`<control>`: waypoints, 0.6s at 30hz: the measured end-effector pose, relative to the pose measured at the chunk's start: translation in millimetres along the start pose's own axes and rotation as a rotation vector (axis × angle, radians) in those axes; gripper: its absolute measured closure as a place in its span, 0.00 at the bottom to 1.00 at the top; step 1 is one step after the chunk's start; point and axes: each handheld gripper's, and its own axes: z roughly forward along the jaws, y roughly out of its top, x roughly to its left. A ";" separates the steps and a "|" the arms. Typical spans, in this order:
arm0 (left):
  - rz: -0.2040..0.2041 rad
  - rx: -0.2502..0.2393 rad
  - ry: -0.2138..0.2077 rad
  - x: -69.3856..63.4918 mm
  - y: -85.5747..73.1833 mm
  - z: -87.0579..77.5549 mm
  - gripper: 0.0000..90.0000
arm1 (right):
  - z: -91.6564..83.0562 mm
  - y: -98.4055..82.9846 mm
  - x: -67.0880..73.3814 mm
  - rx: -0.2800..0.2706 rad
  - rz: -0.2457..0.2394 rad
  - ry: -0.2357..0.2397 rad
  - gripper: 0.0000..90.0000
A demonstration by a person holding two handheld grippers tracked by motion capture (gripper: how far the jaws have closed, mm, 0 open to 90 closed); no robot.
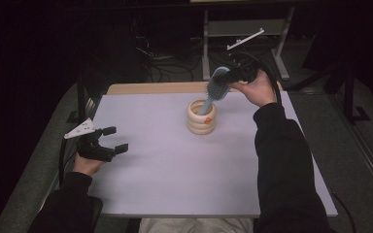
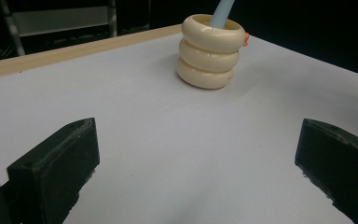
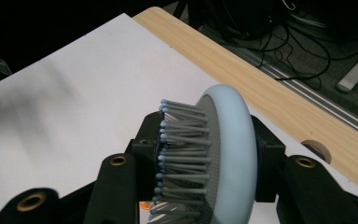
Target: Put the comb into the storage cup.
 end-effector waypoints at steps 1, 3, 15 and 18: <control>-0.005 -0.005 -0.004 -0.5 0.2 0.0 0.00 | 1.8 -0.5 -0.4 0.004 -0.001 0.002 0.60; -0.005 -0.012 -0.014 -2.5 1.0 -0.1 0.00 | 5.4 -1.1 -0.2 0.008 -0.001 0.007 0.60; 0.010 0.004 -0.044 -9.0 1.0 2.0 0.00 | 27.8 -12.6 -5.1 0.021 0.032 0.036 0.60; 0.008 0.001 -0.041 -8.5 1.0 1.4 0.00 | 31.9 -15.5 -7.4 0.020 0.047 0.044 0.60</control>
